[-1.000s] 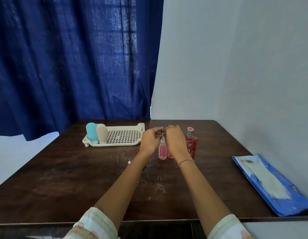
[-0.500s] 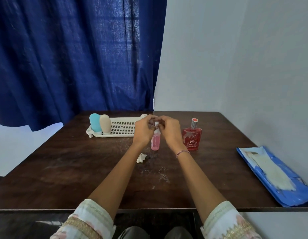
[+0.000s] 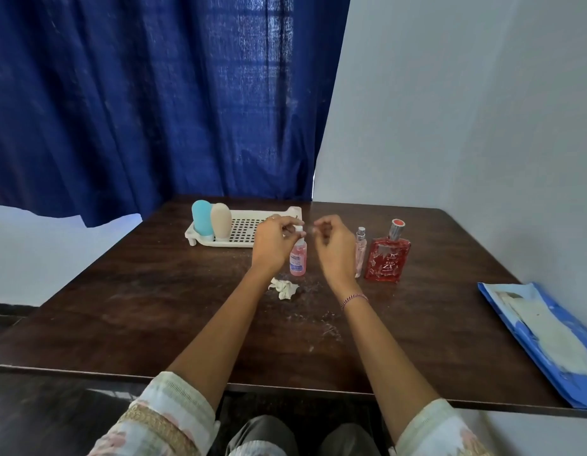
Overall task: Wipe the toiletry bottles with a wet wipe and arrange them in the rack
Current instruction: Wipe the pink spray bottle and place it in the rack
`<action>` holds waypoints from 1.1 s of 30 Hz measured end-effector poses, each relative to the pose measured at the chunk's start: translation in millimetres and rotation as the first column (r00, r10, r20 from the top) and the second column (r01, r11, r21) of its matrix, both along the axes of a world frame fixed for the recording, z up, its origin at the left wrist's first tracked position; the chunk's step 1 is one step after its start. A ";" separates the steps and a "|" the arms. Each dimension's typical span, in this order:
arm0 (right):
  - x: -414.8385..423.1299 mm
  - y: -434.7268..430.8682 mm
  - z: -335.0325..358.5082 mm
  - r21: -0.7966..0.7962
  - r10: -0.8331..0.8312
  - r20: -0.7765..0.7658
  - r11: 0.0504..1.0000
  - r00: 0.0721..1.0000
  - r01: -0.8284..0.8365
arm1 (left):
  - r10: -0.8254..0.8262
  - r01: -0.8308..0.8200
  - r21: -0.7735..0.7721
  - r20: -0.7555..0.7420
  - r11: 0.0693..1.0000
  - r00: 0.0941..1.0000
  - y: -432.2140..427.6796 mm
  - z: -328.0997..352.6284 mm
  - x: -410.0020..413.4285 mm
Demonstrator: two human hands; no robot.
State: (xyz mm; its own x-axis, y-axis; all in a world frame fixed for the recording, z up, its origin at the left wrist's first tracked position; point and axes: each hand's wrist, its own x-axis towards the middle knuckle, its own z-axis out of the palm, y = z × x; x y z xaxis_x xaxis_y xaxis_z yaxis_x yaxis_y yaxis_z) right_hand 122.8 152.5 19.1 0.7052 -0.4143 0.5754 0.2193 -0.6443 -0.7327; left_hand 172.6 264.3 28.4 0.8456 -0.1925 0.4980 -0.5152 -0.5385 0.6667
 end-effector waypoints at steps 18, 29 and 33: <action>-5.0 20.2 -38.6 -0.387 0.197 -0.501 0.821 0.843 -0.421 | -0.070 0.069 -0.072 -0.023 0.995 0.997 0.8 -2.2 13.5; -6.5 -0.5 -31.3 -0.511 0.074 -0.086 0.853 0.994 -0.107 | -0.101 0.101 -0.113 0.003 0.988 0.995 -4.0 -9.9 13.6; -0.9 7.8 -32.6 -0.679 0.104 -0.113 0.718 0.988 -0.153 | -0.085 0.085 -0.123 0.006 0.989 0.996 -1.0 -9.8 15.4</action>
State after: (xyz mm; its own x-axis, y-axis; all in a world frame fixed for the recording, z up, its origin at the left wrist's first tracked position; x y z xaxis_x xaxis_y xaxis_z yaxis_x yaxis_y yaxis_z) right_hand 121.9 160.3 -13.5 0.7662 0.1721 0.6191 0.3077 -0.9441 -0.1184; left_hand 188.0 263.3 18.6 0.8284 -0.2012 0.5227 -0.5561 -0.4065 0.7249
